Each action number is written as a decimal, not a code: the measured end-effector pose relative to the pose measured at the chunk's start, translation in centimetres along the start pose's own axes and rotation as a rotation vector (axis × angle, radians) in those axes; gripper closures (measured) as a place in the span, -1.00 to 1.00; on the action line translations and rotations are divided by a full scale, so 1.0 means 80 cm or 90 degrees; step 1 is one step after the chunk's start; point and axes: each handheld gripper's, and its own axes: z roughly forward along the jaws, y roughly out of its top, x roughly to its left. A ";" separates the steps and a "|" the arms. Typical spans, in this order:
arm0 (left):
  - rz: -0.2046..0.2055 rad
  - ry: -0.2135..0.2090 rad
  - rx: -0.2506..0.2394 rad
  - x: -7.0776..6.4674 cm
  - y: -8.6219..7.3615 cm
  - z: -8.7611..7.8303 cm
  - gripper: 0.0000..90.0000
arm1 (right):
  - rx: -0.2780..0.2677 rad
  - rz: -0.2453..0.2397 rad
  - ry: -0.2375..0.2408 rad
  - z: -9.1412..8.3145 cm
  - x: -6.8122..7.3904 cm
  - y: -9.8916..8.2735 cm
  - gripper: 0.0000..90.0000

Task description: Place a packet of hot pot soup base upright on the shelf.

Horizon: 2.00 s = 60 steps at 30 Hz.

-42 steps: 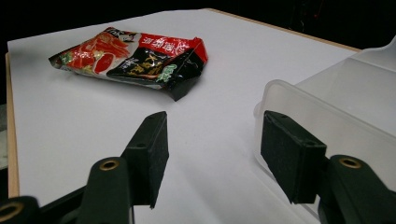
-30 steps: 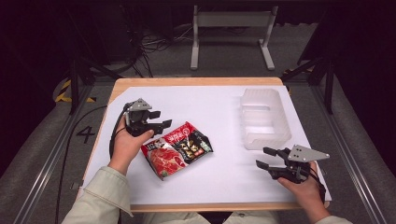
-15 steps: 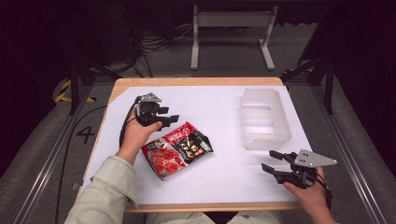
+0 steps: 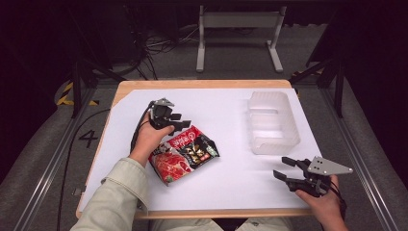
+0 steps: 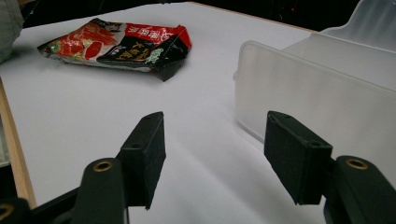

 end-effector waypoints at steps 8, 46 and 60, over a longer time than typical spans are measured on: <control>-0.007 -0.030 0.029 0.001 -0.005 0.018 -0.07 | -0.001 -0.004 0.006 0.003 0.001 0.001 -0.15; -0.031 -0.064 0.167 -0.001 -0.015 0.051 0.21 | 0.000 -0.010 0.014 0.006 0.006 -0.001 -0.20; -0.017 -0.061 0.183 -0.002 -0.015 0.049 0.58 | 0.000 -0.013 0.016 0.007 0.009 -0.001 -0.20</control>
